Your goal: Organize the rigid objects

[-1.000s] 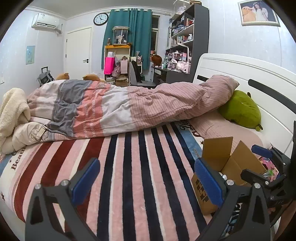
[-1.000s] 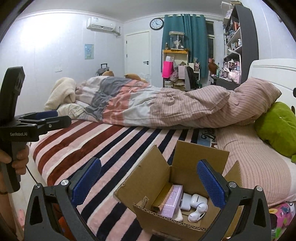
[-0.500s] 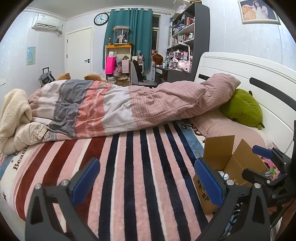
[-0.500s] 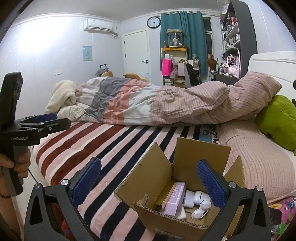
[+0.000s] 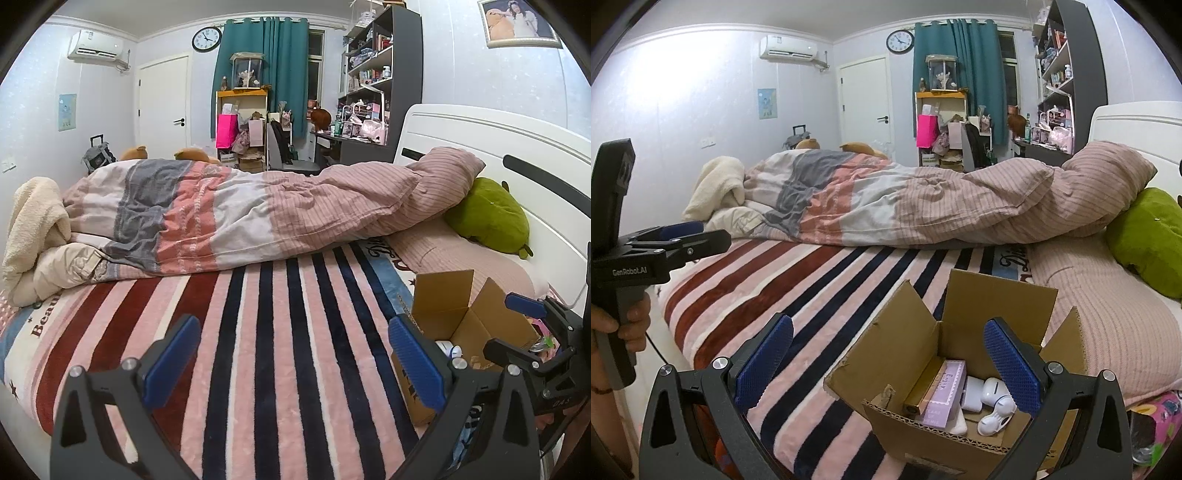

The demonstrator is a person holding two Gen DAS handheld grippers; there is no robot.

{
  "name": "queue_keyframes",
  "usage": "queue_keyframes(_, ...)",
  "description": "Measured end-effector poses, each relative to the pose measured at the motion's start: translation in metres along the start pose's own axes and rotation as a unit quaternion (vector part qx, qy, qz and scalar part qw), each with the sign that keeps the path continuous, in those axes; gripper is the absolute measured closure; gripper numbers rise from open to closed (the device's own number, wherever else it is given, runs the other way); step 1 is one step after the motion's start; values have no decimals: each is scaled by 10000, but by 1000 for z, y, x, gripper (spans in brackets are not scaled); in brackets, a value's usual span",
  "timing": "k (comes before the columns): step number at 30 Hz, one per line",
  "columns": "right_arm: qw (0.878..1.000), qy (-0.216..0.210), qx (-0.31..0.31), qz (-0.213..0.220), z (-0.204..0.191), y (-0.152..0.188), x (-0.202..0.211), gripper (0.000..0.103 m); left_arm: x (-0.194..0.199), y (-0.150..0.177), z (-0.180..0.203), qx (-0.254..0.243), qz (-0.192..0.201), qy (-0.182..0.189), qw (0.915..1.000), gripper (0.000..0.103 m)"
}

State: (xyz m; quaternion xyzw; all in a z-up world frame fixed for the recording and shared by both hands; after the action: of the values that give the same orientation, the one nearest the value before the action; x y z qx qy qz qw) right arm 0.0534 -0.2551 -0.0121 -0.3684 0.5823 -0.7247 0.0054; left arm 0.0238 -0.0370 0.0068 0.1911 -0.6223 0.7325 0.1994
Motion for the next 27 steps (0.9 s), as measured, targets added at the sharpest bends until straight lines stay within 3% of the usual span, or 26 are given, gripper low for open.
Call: queue_keyframes(27, 9999, -63, -57, -107, -1, 8, -6, 0, 5, 4, -9, 72, -20, -165, 9998, 2)
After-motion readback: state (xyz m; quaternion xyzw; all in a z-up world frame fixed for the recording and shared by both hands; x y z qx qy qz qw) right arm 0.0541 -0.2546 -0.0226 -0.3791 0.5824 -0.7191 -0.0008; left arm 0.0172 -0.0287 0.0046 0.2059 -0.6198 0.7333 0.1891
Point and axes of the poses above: each gripper's, at about its wrist camera, not at the fingertips, and x roughly against the way its jaws point, z to its right, y to its underside, the point moved 3 cm from there along -x, roughly the way its jaws point, and after that the axes turned 6 degrees about x, right-handed, at the moved point
